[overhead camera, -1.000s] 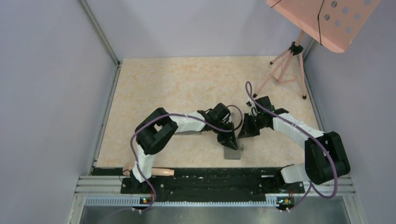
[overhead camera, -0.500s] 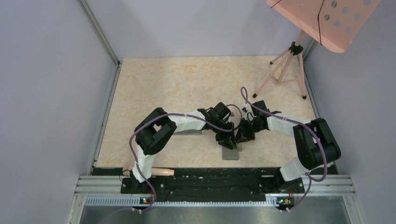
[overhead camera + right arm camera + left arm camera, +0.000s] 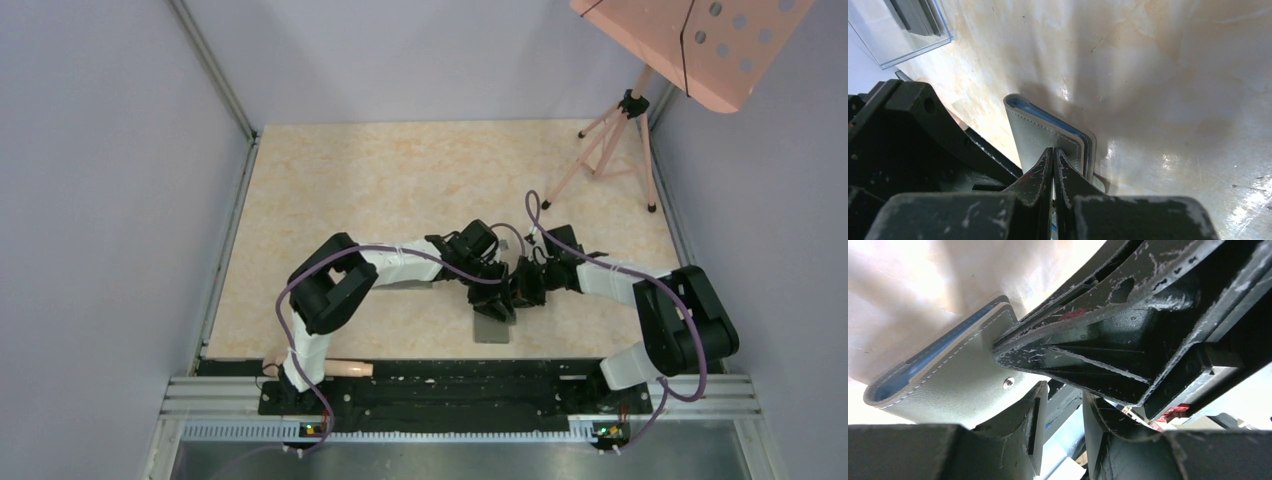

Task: Put the credit cards into the card holder
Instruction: Close the card holder at the center of the board.

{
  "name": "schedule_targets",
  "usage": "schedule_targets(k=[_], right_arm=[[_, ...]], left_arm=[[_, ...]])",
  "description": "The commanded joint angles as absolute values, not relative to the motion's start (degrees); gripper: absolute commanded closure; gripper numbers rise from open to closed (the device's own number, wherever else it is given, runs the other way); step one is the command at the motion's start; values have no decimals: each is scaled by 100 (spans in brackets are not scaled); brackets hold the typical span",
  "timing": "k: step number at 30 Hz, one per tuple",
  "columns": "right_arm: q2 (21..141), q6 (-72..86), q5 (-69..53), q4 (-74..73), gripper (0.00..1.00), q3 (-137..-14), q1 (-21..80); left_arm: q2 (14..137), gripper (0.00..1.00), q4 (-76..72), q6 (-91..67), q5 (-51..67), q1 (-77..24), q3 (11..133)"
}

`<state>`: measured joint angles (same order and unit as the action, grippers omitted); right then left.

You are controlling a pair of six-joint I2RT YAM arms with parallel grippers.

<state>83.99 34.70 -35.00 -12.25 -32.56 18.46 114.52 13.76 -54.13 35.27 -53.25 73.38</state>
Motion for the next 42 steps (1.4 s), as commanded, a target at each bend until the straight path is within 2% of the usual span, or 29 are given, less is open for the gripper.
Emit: schedule_targets(k=[1,10,21,28,36,42], right_arm=[[8570,3423,-3093,-1497,100,-3037,1933],[8642,3379,-3102,-1494,100,-3104,1928],[8743,3366,-3110,-1450,100,-3127,1933],[8727,3379,-3124,-1453,100,-3156,1926],[8804,3499,-3205,-1313,100,-3181,1925],[8919,3550,-3295,-1244,100,-3265,1912]], left_arm=[[11286,63,973,-5481,3401,-5421,7577],[11266,61,1053,-5517,3089,-5445,7628],[11221,68,971,-5739,2418,-5510,7670],[11029,60,99,-6211,2355,-5543,7242],[10732,66,-281,-6326,1887,-5640,6982],[10645,65,-162,-6238,1507,-5738,7026]])
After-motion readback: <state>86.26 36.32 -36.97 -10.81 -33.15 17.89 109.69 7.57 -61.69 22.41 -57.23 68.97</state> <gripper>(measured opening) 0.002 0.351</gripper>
